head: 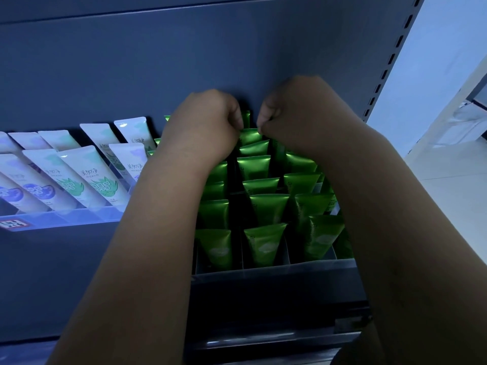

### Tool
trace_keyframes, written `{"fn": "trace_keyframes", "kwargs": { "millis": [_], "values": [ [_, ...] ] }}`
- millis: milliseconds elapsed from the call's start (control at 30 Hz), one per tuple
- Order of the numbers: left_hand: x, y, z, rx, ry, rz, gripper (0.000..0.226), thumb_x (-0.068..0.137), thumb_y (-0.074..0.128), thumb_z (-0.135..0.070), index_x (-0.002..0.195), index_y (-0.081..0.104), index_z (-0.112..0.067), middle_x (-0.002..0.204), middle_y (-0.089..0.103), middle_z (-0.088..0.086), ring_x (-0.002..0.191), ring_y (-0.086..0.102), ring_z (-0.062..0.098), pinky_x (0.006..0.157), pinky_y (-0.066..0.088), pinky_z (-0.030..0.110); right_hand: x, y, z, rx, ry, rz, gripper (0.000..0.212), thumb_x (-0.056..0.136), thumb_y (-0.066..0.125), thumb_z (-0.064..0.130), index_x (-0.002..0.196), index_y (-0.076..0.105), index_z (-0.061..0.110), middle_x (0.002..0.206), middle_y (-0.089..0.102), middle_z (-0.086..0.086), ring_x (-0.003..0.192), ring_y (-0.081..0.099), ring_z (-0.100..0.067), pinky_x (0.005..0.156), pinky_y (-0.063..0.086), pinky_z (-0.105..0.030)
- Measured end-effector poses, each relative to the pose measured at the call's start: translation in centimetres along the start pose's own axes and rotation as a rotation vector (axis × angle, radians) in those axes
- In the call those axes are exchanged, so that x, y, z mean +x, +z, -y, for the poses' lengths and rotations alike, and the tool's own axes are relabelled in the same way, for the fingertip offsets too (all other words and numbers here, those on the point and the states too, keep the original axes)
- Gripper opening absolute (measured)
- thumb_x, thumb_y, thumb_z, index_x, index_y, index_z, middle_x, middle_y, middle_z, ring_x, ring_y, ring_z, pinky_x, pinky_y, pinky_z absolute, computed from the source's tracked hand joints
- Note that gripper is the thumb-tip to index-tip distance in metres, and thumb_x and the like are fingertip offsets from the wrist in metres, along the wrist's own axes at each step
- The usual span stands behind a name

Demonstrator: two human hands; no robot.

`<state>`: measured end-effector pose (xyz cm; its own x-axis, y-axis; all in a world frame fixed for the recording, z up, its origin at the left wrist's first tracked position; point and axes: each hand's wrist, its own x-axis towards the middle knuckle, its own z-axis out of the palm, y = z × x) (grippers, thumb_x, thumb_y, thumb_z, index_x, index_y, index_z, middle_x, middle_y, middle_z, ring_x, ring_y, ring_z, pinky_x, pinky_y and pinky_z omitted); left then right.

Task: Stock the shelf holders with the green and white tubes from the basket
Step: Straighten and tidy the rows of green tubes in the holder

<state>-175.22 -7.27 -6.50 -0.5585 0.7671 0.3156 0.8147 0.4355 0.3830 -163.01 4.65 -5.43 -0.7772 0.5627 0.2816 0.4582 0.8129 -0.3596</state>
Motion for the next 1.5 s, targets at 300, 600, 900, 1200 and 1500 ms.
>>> {"fn": "trace_keyframes", "kwargs": {
  "millis": [300,600,900,1200,1500],
  "values": [
    [0.0,0.0,0.1,-0.050,0.002,0.002,0.021,0.084,0.067,-0.012,0.075,0.069,-0.031,0.078,0.064,-0.009,0.085,0.064,0.021,0.075,0.053,0.032,0.1,0.7,-0.2,-0.073,-0.016,0.010,0.015,0.084,0.056,0.021,0.079,0.068,0.029,0.095,0.069,0.001,0.094,0.066,-0.027,0.083,0.059,-0.043],
    [-0.2,0.1,-0.2,-0.110,0.032,-0.007,0.021,0.085,0.068,-0.010,0.075,0.072,-0.029,0.071,0.062,-0.014,0.082,0.065,0.020,0.074,0.052,0.031,0.1,0.7,-0.4,-0.089,-0.014,0.009,0.017,0.082,0.056,0.017,0.070,0.061,0.029,0.094,0.068,0.001,0.092,0.066,-0.027,0.083,0.058,-0.042],
    [-0.4,0.1,-0.1,-0.104,0.006,0.021,0.022,0.084,0.065,-0.007,0.079,0.073,-0.027,0.084,0.071,-0.004,0.089,0.067,0.024,0.079,0.057,0.036,0.2,0.8,-0.2,-0.063,-0.032,0.012,0.013,0.080,0.055,0.021,0.074,0.064,0.027,0.092,0.069,-0.001,0.090,0.067,-0.028,0.083,0.059,-0.043],
    [-0.1,0.0,0.4,-0.199,-0.058,0.039,0.025,0.087,0.071,-0.014,0.075,0.069,-0.036,0.076,0.065,-0.013,0.066,0.058,0.013,0.067,0.044,0.024,0.0,0.6,0.0,-0.043,-0.016,-0.001,0.015,0.083,0.057,0.020,0.074,0.063,0.030,0.094,0.067,0.002,0.092,0.066,-0.025,0.084,0.058,-0.042],
    [-0.6,-1.9,-0.1,-0.258,-0.074,0.004,0.011,0.090,0.072,-0.019,0.083,0.075,-0.027,0.077,0.067,-0.011,0.062,0.055,0.006,0.064,0.043,0.024,0.1,0.4,-0.1,-0.075,-0.022,-0.023,0.018,0.084,0.056,0.020,0.087,0.073,0.024,0.096,0.071,0.000,0.094,0.067,-0.025,0.084,0.058,-0.041]
  ]
}}
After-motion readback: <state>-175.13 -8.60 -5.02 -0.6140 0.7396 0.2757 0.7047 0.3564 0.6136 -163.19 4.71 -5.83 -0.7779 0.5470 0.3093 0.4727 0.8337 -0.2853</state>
